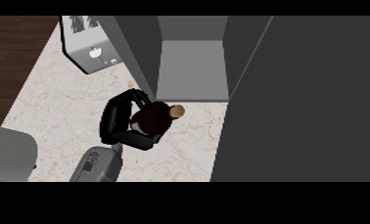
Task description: Pick up the wine, place it into the cabinet and close the cabinet
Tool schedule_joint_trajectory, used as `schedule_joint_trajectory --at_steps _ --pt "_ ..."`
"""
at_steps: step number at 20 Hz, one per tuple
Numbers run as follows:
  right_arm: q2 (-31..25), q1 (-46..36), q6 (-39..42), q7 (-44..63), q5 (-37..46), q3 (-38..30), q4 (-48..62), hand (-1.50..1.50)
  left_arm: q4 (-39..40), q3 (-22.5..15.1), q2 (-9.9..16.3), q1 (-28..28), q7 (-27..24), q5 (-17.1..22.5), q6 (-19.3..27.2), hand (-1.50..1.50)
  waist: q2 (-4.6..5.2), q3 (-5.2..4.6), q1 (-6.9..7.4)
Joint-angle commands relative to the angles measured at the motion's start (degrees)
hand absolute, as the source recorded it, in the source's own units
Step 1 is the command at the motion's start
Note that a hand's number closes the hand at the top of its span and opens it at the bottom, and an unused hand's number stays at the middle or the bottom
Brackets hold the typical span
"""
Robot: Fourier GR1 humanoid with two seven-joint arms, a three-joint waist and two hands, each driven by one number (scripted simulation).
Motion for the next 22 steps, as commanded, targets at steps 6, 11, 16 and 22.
schedule_joint_trajectory --at_steps 6,11,16,22 --pt "-1.6 0.5 1.3 3.6 -8.6 -6.0 -3.3 -1.5 -24.1 -12.7 -0.3 3.5 18.5 5.8 10.9 1.5 0.06 0.02 0.03" --pt "0.4 2.9 0.5 2.8 -5.4 -2.1 -5.4 -1.5 -24.4 -14.8 -0.3 -11.6 30.6 6.3 24.1 1.5 0.14 0.04 -0.97" --pt "-0.7 3.7 2.3 2.8 -8.1 -3.7 -5.7 -1.5 -20.9 -13.6 -0.3 -19.2 35.4 4.2 28.7 1.5 0.29 0.01 -1.02" --pt "0.1 1.5 1.5 2.8 -5.7 -1.6 -4.4 -1.5 -13.7 -9.8 -0.3 -24.8 34.7 6.2 29.6 1.5 0.42 -0.06 -1.04"
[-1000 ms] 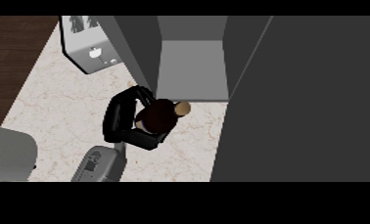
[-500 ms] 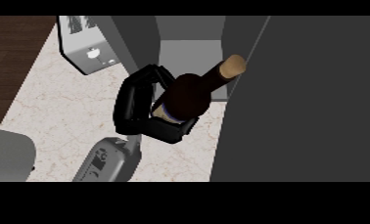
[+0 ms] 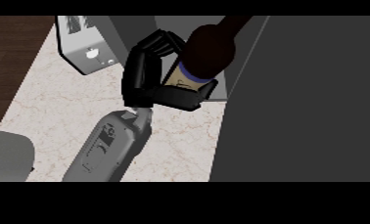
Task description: Pick up the wine, place it into the cabinet and close the cabinet
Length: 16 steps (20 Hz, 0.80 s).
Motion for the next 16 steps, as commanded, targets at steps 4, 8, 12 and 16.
schedule_joint_trajectory --at_steps 4,8,12,16 --pt "-0.1 2.8 0.6 3.4 -6.2 -3.2 -8.1 -1.5 9.7 4.3 0.0 -4.1 -5.2 0.4 -1.5 1.5 0.06 -0.02 -0.21" --pt "0.7 -0.6 0.5 1.5 -4.7 -1.2 -3.3 -1.5 13.3 1.1 -0.1 -7.7 -5.9 -4.7 2.4 1.5 0.07 -0.03 0.05" --pt "0.1 0.8 1.5 2.2 -7.5 -4.0 -4.8 -1.5 20.6 -1.4 -0.1 -11.0 -10.1 -2.9 6.0 1.5 0.19 -0.02 -0.82" --pt "0.3 -0.2 0.8 3.2 -5.0 -1.3 -5.6 -1.5 26.0 0.7 -0.1 -11.9 -14.1 -0.4 2.4 1.5 0.18 -0.05 -0.62"
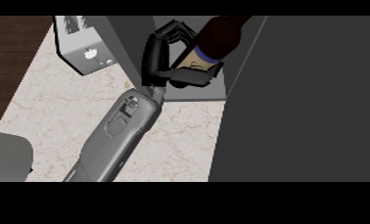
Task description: Pick up the wine, place it into the cabinet and close the cabinet
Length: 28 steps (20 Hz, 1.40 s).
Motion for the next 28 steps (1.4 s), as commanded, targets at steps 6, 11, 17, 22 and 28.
schedule_joint_trajectory --at_steps 6,11,17,22,28 --pt "1.5 1.2 -0.7 1.7 -1.6 1.7 -4.3 -1.5 12.3 -3.5 0.0 -2.3 -10.6 6.9 2.4 1.5 0.16 0.01 -0.45" --pt "-0.3 -0.2 2.1 -1.4 -7.7 -5.1 0.4 -1.5 15.1 -1.8 0.0 -1.5 -12.8 8.8 0.2 1.5 0.15 0.04 0.15" --pt "2.8 3.5 1.3 -3.0 -3.5 -0.1 -1.1 -1.5 22.1 -5.7 0.0 -0.6 -18.1 12.1 0.5 1.5 0.23 0.03 -0.2" --pt "0.5 0.5 1.3 0.6 -6.2 -2.8 -3.8 -1.5 31.7 -4.5 0.0 -5.2 -22.0 12.1 1.7 1.5 0.42 0.01 -1.4" --pt "0.3 0.0 1.3 0.7 -6.4 -3.0 -2.1 -1.5 34.8 -5.9 0.0 -5.0 -26.7 16.6 2.3 1.5 0.3 0.01 -0.85"
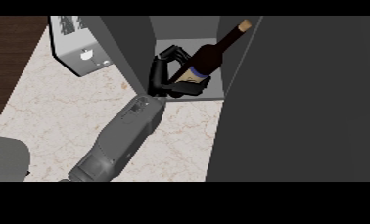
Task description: Pick up the wine, place it into the cabinet and close the cabinet
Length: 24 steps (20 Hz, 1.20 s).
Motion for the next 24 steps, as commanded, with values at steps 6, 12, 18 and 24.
schedule_joint_trajectory --at_steps 6,12,18,24 --pt "0.2 3.1 -0.6 4.5 -2.8 -0.1 -7.6 -1.5 8.5 5.4 0.0 -5.5 -6.2 6.0 -4.4 1.5 0.0 0.0 -0.41" --pt "1.1 2.3 -0.3 2.0 -2.6 0.9 -6.6 -1.5 17.0 9.8 0.1 -10.0 -7.2 8.3 -7.3 1.5 0.31 0.0 -0.72" --pt "1.9 2.5 0.9 -2.0 -4.2 -0.7 -2.2 -1.5 21.9 11.7 0.0 -12.1 -10.5 8.6 -9.5 1.5 0.77 0.02 -1.16" --pt "2.4 2.1 0.6 -0.9 -2.7 2.0 -4.2 -1.5 26.6 12.1 2.7 -17.8 -8.2 7.0 -3.2 1.5 0.99 0.0 -2.3"
